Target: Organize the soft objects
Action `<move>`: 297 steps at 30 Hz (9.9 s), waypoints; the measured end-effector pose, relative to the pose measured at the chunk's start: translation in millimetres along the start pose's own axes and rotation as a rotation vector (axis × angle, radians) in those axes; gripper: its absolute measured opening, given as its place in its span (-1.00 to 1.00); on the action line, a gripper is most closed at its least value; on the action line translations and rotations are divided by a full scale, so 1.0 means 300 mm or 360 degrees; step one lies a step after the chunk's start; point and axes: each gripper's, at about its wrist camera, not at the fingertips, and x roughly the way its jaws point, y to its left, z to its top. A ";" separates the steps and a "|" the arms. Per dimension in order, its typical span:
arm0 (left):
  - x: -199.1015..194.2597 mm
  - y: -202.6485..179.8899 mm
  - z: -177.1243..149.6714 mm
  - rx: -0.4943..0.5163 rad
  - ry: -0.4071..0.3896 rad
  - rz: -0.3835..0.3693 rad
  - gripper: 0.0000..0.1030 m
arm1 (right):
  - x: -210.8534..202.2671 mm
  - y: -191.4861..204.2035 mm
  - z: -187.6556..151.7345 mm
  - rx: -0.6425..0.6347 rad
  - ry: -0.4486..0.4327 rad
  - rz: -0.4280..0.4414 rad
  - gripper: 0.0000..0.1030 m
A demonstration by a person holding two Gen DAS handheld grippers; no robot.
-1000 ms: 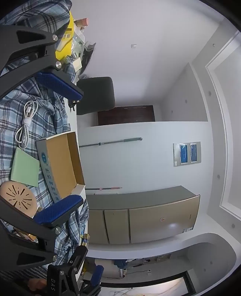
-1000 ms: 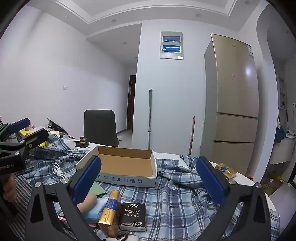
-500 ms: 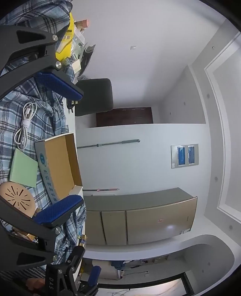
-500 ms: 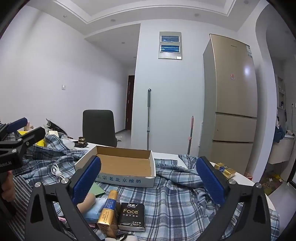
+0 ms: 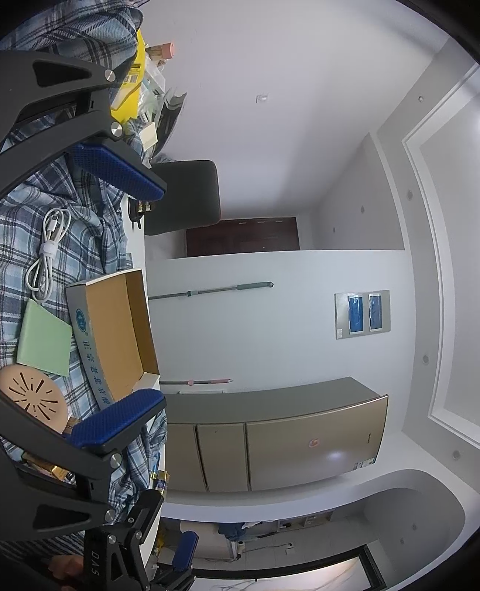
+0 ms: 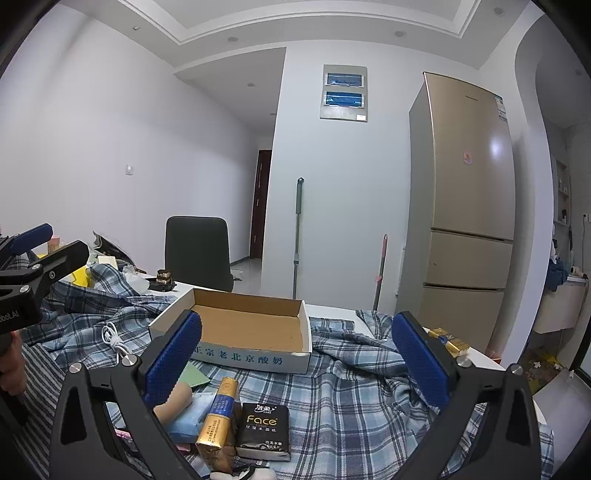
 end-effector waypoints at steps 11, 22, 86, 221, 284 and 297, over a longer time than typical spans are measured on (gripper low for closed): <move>-0.058 0.035 0.009 -0.0079 -0.0110 0.0067 1.00 | -0.022 0.010 0.002 -0.0021 -0.0043 -0.0027 0.99; -0.029 0.064 0.014 -0.0127 -0.0020 0.0060 1.00 | -0.025 0.024 0.006 -0.0051 -0.0052 -0.0031 0.99; 0.064 0.025 -0.021 -0.0047 0.0144 0.0032 1.00 | 0.004 -0.006 0.008 0.0002 0.0038 -0.0032 0.89; 0.275 -0.234 -0.243 0.0453 0.1430 -0.0905 0.44 | 0.075 -0.068 -0.062 0.0097 0.0895 0.0365 0.55; 0.756 0.046 0.089 -0.0091 0.0654 -0.0093 -0.81 | 0.820 -0.039 0.018 0.0222 0.1028 0.0157 0.56; 0.745 0.056 0.076 -0.0156 0.0739 -0.0146 -0.81 | 0.786 0.046 -0.017 0.0074 0.1271 0.0274 0.56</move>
